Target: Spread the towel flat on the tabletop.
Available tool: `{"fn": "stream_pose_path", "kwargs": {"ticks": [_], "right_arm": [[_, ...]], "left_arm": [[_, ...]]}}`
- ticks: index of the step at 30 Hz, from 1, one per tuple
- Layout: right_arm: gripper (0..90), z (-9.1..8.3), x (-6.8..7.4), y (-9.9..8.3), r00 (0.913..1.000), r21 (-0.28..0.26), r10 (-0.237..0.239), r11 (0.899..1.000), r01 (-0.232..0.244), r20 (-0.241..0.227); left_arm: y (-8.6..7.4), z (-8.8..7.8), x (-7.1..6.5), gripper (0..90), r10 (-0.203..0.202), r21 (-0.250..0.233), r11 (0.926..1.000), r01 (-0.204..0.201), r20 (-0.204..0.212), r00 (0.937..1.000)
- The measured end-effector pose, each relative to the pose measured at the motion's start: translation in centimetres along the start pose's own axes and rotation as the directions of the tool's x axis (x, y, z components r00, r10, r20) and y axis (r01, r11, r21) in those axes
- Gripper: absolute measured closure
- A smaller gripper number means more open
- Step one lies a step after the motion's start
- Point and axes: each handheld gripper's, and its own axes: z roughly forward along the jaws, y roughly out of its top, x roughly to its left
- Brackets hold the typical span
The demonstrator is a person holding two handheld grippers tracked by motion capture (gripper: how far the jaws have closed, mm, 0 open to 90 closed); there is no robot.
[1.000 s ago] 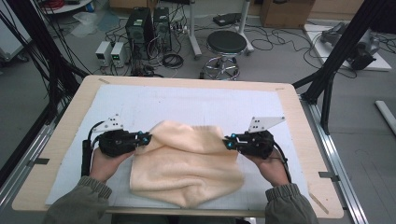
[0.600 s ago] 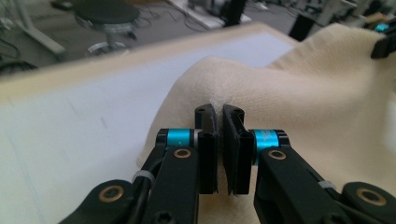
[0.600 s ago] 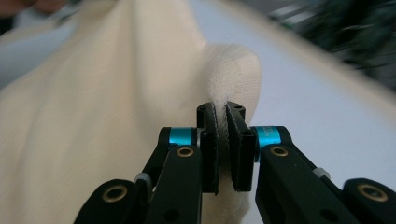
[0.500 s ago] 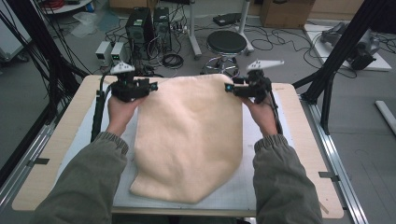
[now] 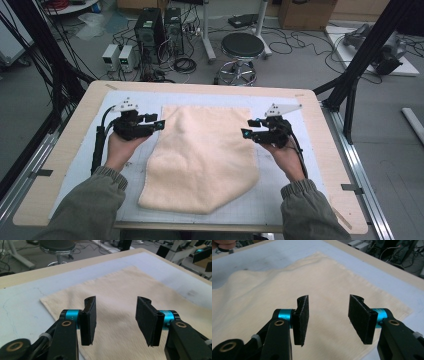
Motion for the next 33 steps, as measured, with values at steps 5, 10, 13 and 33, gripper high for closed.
{"fn": "stream_pose_path", "kwargs": {"ticks": [5,10,13,33], "right_arm": [[46.6,-1.5,2.5,-1.5,0.9987,0.055,-0.020,0.998,0.022,-0.046],[49.3,-2.8,5.6,-2.9,0.9908,0.032,-0.107,0.993,0.110,-0.083],[49.4,-3.0,6.8,-4.7,0.9873,0.032,-0.121,0.992,0.125,-0.103],[73.9,-0.2,9.3,-10.8,0.9705,0.143,-0.173,0.970,0.197,-0.168]], "left_arm": [[-2.2,-2.3,-2.6,49.2,0.051,0.005,0.9987,-0.051,0.063,0.9967],[-4.8,-4.6,-5.2,48.3,0.095,0.004,0.9954,-0.096,0.122,0.9880],[-6.3,-5.4,-6.5,48.2,0.120,0.031,0.9916,-0.126,0.154,0.9808],[-10.6,-3.8,-8.1,68.1,0.170,0.265,0.9352,-0.235,0.246,0.9543]]}}
